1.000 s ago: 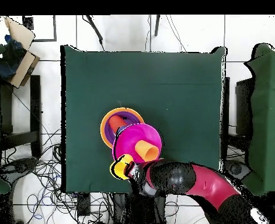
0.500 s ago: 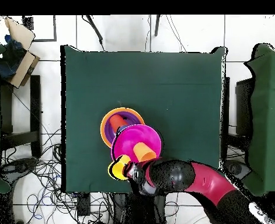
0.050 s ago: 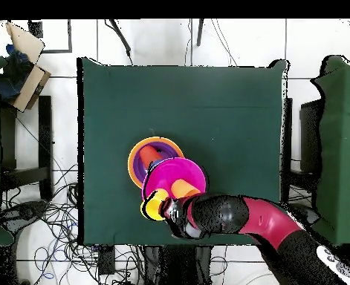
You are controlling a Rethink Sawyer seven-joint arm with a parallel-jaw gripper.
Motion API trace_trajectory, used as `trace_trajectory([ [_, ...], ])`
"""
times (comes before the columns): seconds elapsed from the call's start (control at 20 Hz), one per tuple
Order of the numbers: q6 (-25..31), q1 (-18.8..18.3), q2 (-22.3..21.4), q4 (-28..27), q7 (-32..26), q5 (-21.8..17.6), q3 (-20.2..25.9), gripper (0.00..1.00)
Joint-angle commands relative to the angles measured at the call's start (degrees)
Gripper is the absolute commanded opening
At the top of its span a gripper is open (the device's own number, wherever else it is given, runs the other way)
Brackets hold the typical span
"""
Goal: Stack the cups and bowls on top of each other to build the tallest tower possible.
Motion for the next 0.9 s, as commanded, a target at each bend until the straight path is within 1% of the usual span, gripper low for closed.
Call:
trace_trajectory([
  [0.05,0.76,1.86,3.51,-5.83,-8.93,-5.81,1.52,0.0],
  [0.1,1.04,1.66,3.84,-6.16,-9.3,-6.01,1.82,0.0],
  [0.15,1.22,1.12,4.76,-6.57,-9.98,-6.25,2.89,1.0],
  [0.25,-0.01,0.38,5.71,-6.24,-10.61,-5.63,4.19,1.0],
  [0.35,0.34,0.43,6.51,-6.49,-10.23,-5.21,4.7,1.0],
  [0.45,1.2,1.6,6.81,-7.1,-8.81,-4.96,4.23,1.0],
  [0.6,0.5,2.29,7.75,-7.62,-7.76,-5.17,4.17,1.0],
  [0.9,-0.14,2.57,7.51,-7.14,-6.34,-5.07,5.08,1.0],
])
